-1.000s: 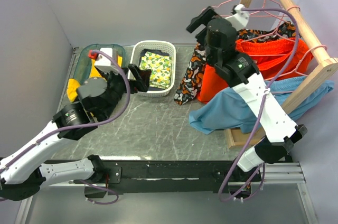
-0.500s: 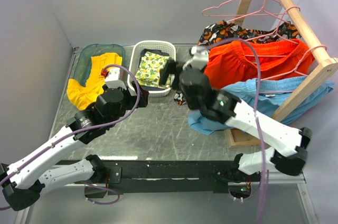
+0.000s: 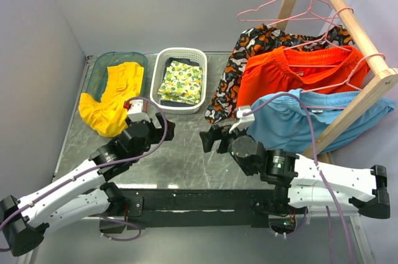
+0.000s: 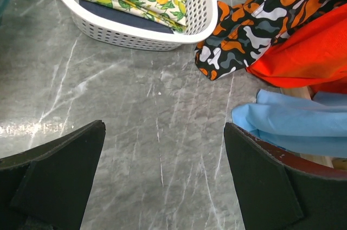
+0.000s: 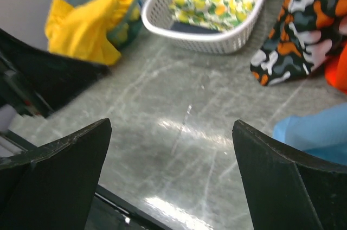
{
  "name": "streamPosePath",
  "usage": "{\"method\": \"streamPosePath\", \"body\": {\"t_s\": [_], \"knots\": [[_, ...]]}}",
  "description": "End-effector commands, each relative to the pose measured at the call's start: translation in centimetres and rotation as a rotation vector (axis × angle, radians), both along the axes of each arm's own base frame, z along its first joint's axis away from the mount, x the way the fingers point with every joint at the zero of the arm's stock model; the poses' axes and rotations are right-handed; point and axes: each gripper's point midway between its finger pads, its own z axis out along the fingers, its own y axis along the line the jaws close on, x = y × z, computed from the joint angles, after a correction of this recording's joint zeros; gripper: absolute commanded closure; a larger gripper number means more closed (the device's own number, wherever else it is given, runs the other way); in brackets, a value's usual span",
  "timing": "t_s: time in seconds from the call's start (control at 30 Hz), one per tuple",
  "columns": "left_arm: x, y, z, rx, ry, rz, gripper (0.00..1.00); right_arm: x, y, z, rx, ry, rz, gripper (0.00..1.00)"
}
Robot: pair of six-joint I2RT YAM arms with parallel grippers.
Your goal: Place the shorts on the hanger
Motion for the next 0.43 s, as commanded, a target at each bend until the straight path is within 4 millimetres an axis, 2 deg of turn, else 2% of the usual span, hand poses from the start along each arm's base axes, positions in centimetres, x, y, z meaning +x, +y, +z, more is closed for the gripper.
{"method": "streamPosePath", "body": {"t_s": [0.0,0.03,0.13,0.23,0.4], "knots": [[1.1,-0.7,2.4,-0.131,-0.087,0.033,0.04,-0.3,0.3,0.3,0.122,-0.024,0.023,0.00],[1.1,-0.6,1.7,-0.122,-0.080,0.039,0.04,-0.5,0.3,-0.4,0.113,-0.021,0.029,0.00],[1.0,-0.8,0.6,-0.101,-0.064,0.030,0.04,-0.5,0.1,-0.9,0.107,-0.021,0.033,0.00],[1.0,-0.8,0.3,-0.099,-0.061,0.033,0.04,-0.6,0.1,-1.1,0.099,-0.024,0.042,0.00],[1.1,-0.5,2.2,-0.125,-0.118,0.037,0.03,-0.6,0.0,-1.2,0.095,-0.029,0.040,0.00]]}}
